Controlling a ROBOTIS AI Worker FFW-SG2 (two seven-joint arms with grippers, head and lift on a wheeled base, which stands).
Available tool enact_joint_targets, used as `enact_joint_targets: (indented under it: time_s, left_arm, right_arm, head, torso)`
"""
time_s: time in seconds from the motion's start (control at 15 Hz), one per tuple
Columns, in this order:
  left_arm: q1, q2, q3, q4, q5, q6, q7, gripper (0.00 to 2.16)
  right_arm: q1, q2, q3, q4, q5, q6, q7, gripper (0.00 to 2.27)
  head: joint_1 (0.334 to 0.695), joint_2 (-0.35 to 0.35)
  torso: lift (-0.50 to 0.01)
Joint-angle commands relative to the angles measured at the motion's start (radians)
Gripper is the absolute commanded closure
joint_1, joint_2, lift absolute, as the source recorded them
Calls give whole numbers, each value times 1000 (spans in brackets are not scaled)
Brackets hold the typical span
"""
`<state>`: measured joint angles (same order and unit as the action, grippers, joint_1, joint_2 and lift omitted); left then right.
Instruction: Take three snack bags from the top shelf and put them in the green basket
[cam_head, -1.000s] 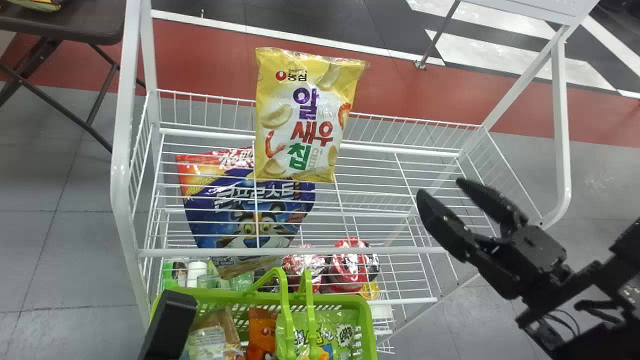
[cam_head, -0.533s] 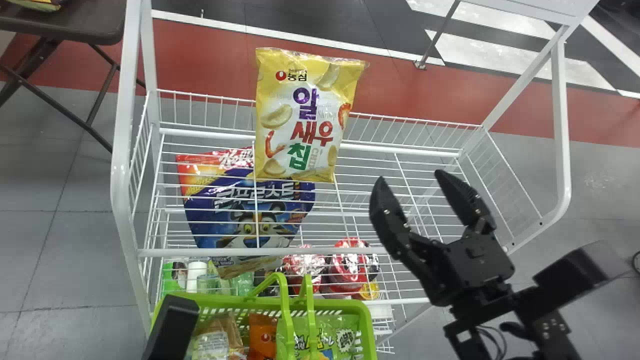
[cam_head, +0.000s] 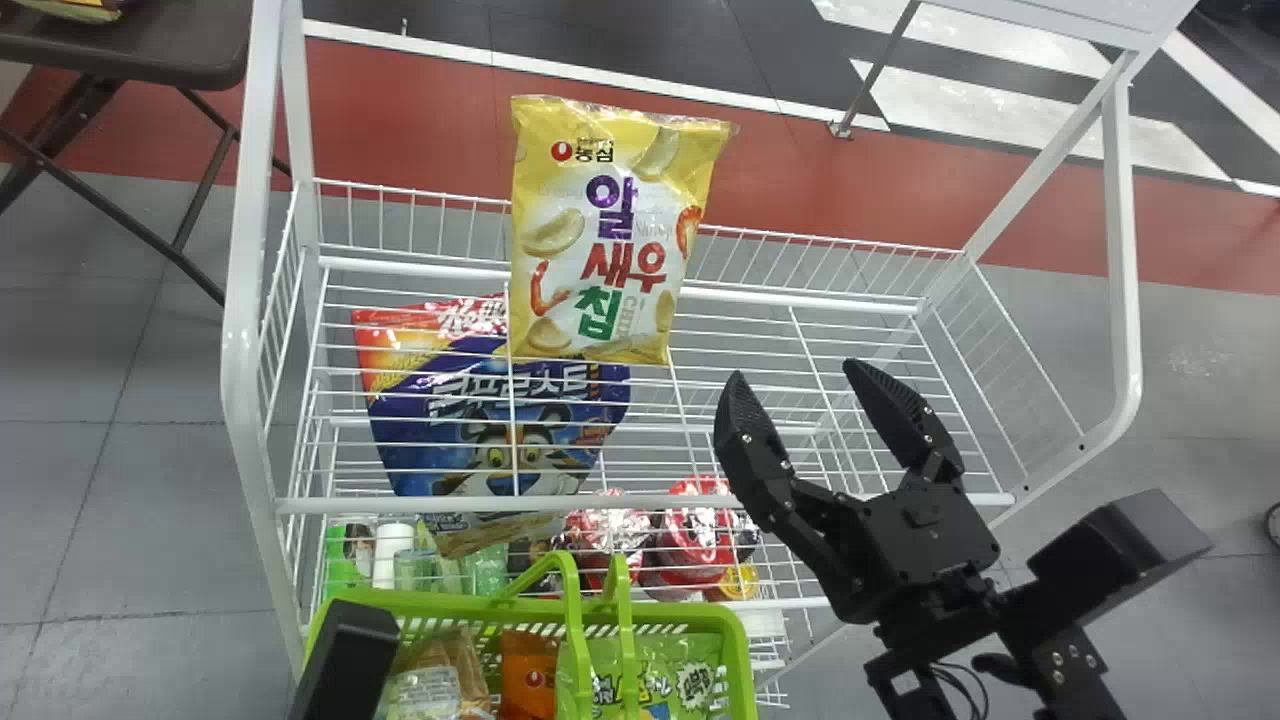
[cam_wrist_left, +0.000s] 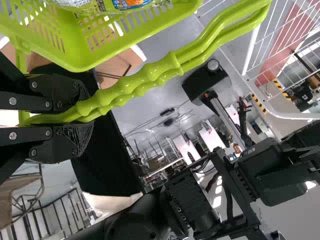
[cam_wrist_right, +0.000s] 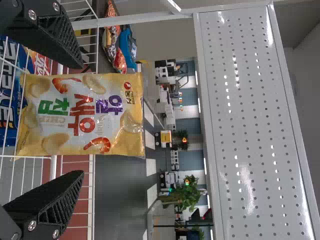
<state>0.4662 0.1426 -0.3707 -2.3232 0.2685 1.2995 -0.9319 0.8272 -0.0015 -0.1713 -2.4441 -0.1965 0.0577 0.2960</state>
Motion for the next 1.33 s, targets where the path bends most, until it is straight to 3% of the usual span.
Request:
enact_joint_targets:
  time_s: [0.0,1.27]
  left_arm:
    - [0,0,-5,-1,-3,1,1,1045]
    - [6,0,1,-11,-14,4,7,1048]
  right_arm:
    - [0,2,-5,0,-6,0,0,60]
    - [-16,2,-7,13,-30,0,0,60]
  head:
    - [695,-350]
    - [695,-350]
  torso:
    - [-41]
    - [-41]
